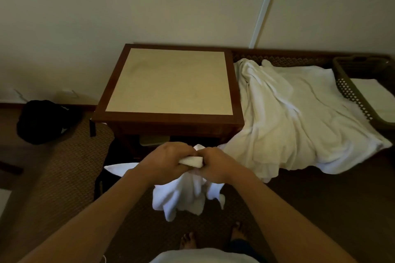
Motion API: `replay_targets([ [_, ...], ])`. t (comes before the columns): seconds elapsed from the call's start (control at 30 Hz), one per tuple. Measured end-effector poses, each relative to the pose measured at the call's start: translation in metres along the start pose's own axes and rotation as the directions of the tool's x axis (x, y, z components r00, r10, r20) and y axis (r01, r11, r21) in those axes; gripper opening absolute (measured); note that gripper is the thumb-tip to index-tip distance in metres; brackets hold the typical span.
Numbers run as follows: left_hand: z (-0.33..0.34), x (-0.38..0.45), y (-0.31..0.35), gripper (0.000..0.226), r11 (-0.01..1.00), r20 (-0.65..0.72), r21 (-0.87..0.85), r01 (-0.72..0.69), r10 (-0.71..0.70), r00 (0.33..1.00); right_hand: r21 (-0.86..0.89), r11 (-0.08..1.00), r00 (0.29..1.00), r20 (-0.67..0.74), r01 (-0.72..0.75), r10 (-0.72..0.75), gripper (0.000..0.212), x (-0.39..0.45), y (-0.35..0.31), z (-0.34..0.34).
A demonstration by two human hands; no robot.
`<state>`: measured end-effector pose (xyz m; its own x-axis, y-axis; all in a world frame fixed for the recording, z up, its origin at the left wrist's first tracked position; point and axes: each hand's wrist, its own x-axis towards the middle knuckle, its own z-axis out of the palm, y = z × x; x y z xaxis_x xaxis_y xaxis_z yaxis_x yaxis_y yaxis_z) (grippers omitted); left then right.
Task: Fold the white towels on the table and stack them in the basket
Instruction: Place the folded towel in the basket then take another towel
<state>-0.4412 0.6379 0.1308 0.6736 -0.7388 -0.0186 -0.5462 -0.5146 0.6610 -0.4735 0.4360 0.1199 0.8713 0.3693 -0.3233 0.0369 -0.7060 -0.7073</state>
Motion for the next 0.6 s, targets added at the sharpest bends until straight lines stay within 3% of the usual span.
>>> replay_targets([
  [0.07, -0.003, -0.003, -0.003, 0.022, 0.994, -0.048, -0.041, 0.097, -0.099, 0.994, 0.104, 0.994, 0.999, -0.031, -0.026, 0.029, 0.008, -0.001, -0.001, -0.01],
  [0.17, 0.002, -0.02, -0.027, 0.02, 0.948, 0.047, 0.037, 0.318, -0.319, 0.947, 0.223, 0.975, 0.993, -0.12, 0.013, 0.014, 0.021, -0.016, -0.006, -0.037],
  [0.23, 0.011, -0.038, -0.047, 0.01, 0.878, 0.109, 0.05, 0.477, -0.479, 0.871, 0.4, 0.916, 0.965, -0.242, 0.005, 0.101, 0.028, -0.026, -0.007, -0.06],
  [0.3, 0.018, -0.053, -0.06, 0.013, 0.792, 0.081, -0.051, 0.608, -0.603, 0.793, 0.462, 0.886, 0.896, -0.377, -0.037, 0.234, 0.03, -0.031, 0.0, -0.076],
  [0.37, 0.021, -0.054, -0.06, 0.017, 0.726, 0.016, -0.207, 0.656, -0.668, 0.744, 0.425, 0.887, 0.823, -0.431, -0.178, 0.371, 0.032, -0.031, 0.012, -0.078],
  [0.47, 0.016, -0.028, -0.031, 0.009, 0.644, -0.009, -0.398, 0.653, -0.715, 0.699, 0.477, 0.786, 0.745, -0.335, -0.394, 0.577, 0.068, -0.025, 0.019, -0.053],
  [0.6, 0.019, 0.009, 0.01, 0.021, 0.442, 0.113, -0.69, 0.574, -0.717, 0.688, 0.641, 0.673, 0.849, -0.061, -0.369, 0.524, 0.061, -0.019, -0.001, -0.013],
])
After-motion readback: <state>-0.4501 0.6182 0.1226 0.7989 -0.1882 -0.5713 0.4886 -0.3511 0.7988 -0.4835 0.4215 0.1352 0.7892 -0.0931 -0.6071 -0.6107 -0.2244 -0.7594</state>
